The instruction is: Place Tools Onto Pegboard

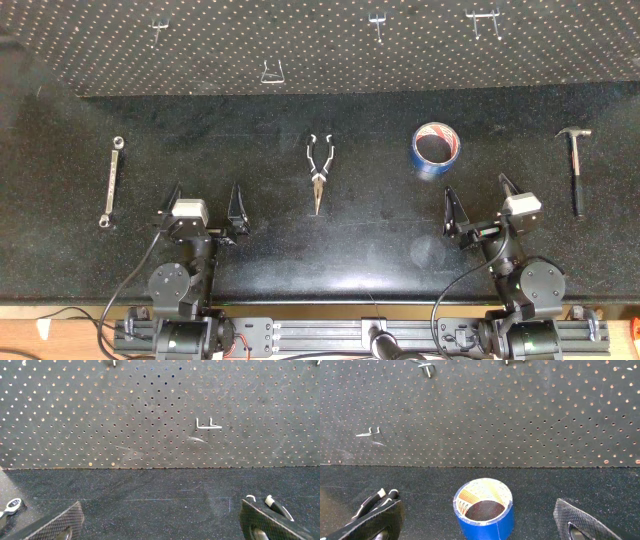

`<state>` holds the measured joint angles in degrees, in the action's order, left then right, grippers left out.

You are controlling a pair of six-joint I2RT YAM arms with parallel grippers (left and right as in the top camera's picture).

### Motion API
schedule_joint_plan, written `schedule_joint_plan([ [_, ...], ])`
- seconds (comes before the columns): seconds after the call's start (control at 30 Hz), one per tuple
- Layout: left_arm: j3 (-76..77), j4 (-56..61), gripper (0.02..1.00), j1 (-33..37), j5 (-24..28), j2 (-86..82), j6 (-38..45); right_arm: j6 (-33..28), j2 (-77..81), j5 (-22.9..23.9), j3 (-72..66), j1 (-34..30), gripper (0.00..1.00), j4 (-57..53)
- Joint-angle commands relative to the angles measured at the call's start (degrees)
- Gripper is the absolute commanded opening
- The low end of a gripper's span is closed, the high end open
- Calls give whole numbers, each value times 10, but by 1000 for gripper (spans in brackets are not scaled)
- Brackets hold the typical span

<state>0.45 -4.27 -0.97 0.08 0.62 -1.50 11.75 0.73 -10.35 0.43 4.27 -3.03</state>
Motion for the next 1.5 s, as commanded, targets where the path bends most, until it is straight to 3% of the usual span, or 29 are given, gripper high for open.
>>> schedule_joint_plan([
  [0.03,-1,-4,996,-2,6,-4,5,7,-7,9,-2,4,976,-3],
  [0.57,-1,-3,996,-2,-7,-4,6,7,-7,9,-2,4,976,-3],
  [0.63,16,-5,996,-1,41,19,135,6,-7,9,-2,4,974,-3],
  [0.7,88,-67,993,-1,20,107,144,7,-7,9,-2,4,976,-3],
  [0.77,210,-212,993,8,13,242,184,7,-7,9,-2,4,976,-3],
  [0.87,374,-400,993,72,-29,436,219,7,-7,9,-2,4,976,-3],
  [0.9,397,-422,993,87,-32,464,219,7,-7,9,-2,4,976,-3],
  [1.0,482,-447,993,211,-149,609,217,7,-7,9,-2,4,976,-3],
  [1.03,510,-474,996,257,-149,648,217,7,-7,9,-2,4,976,-3],
  [1.1,553,-499,993,309,-141,690,221,7,-7,9,-2,4,974,-3],
  [1.17,619,-523,993,362,-72,749,279,7,-7,9,-2,4,976,-3],
  [1.2,649,-524,993,376,-67,773,278,7,-7,9,-2,4,976,-3],
  [1.33,744,-570,993,374,-58,885,280,7,-7,9,-2,4,976,-3],
  [1.43,785,-595,993,373,3,958,280,6,-7,9,-2,4,976,-3],
  [1.5,812,-590,993,372,9,1009,287,7,-7,9,-2,4,976,-3],
])
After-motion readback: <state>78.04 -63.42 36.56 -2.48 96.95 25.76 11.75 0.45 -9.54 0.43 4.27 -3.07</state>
